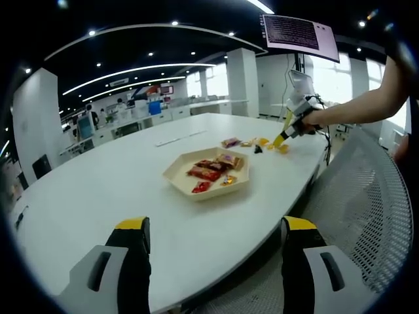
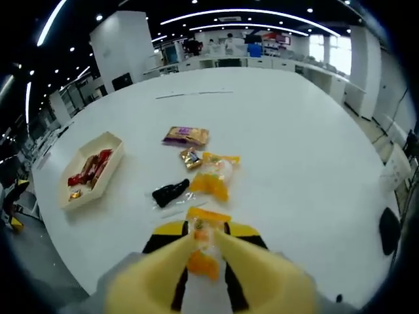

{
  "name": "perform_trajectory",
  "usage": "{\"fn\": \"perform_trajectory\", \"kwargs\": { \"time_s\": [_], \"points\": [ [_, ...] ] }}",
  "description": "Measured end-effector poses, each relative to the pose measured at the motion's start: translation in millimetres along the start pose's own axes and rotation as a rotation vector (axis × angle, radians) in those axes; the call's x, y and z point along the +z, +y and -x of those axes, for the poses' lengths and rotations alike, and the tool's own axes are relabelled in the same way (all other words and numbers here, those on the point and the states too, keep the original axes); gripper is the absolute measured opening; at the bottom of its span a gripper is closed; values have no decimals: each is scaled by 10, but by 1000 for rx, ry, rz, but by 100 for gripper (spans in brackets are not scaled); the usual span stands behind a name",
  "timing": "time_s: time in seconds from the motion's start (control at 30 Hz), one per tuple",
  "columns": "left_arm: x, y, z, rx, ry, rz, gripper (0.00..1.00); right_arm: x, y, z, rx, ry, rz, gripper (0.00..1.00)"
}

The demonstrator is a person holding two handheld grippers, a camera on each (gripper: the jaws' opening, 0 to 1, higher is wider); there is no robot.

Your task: Place the target food into the container with the food tongs after gripping and lifting it, then release it inside without dropping or visibly crushing the food.

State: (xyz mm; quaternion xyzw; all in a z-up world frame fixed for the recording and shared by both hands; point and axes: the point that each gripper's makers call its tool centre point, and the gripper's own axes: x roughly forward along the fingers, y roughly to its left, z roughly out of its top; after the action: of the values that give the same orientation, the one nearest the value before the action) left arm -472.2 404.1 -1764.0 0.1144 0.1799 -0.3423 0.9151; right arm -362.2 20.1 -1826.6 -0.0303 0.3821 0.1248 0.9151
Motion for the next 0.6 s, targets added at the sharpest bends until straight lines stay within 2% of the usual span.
{"fn": "perform_trajectory", "kwargs": {
  "time_s": [0.07,0.13,0.27,0.43,0.6],
  "points": [
    [-2,0,1,1,1,0,78,30,41,-7,-20,10,83,20],
    [-3,1,0,1,2,0,78,52,60,-19,-30,19,121,19],
    [-4,1,1,1,1,-2,78,110,73,-48,-20,8,99,18],
    [-2,3,-1,1,-1,-1,78,183,65,-18,-20,9,110,18],
    [3,4,0,0,-4,-2,77,408,37,99,-32,-38,123,18]
  ]
}}
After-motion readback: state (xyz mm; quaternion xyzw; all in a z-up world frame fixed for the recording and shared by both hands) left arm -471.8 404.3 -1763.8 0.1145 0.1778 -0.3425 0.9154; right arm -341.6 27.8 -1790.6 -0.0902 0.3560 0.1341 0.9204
